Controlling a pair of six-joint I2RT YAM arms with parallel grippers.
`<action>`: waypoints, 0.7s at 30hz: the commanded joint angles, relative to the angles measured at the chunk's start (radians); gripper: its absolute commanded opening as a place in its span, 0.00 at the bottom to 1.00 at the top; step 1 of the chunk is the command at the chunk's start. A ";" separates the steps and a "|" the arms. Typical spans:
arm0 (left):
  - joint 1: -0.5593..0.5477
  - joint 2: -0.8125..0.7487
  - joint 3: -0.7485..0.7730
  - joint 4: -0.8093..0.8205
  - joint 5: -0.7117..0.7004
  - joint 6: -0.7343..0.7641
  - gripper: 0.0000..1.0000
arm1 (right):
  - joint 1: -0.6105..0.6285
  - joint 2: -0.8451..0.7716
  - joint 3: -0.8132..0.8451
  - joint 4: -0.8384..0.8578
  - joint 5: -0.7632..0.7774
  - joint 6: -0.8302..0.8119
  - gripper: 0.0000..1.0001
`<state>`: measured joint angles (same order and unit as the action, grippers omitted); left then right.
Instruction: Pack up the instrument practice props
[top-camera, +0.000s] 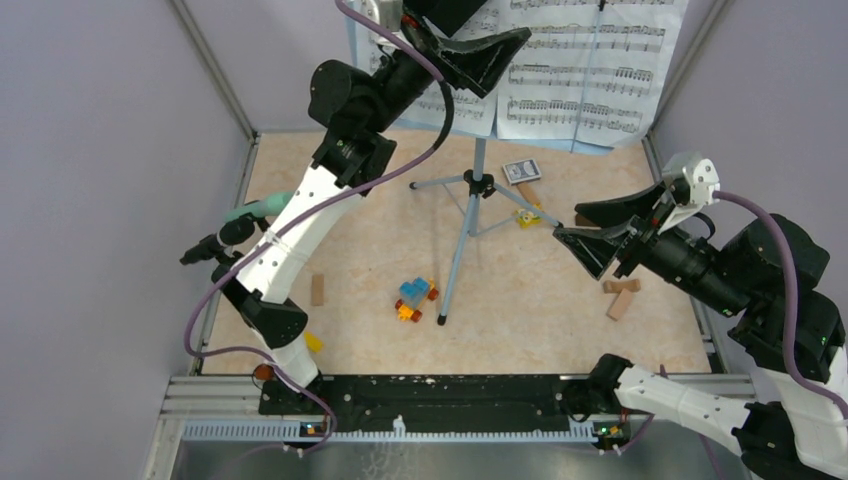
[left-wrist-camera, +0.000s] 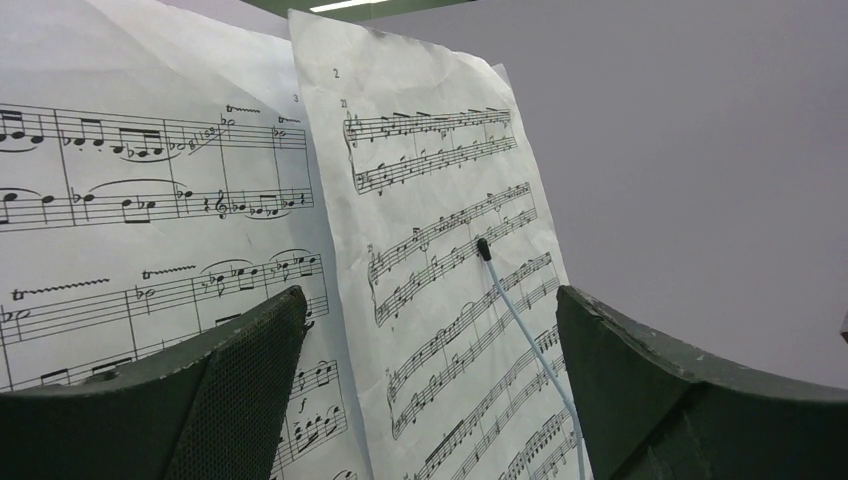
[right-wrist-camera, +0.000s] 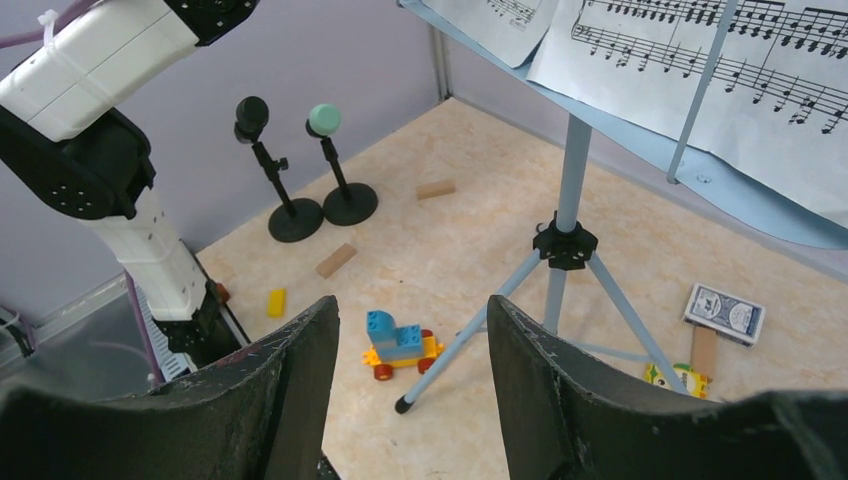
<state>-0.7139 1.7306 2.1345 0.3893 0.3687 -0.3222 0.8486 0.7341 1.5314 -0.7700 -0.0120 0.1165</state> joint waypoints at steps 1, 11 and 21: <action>0.004 0.021 0.053 0.024 0.052 -0.031 0.98 | 0.009 -0.002 0.002 0.025 -0.018 0.012 0.56; 0.004 0.046 0.069 0.029 0.168 -0.056 0.97 | 0.008 0.012 0.002 0.024 -0.029 0.006 0.56; 0.005 0.018 0.019 0.049 0.241 -0.086 0.75 | 0.009 0.016 0.006 0.037 0.008 0.003 0.56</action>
<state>-0.7139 1.7767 2.1719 0.3939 0.5659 -0.3794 0.8486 0.7429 1.5314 -0.7704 -0.0277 0.1162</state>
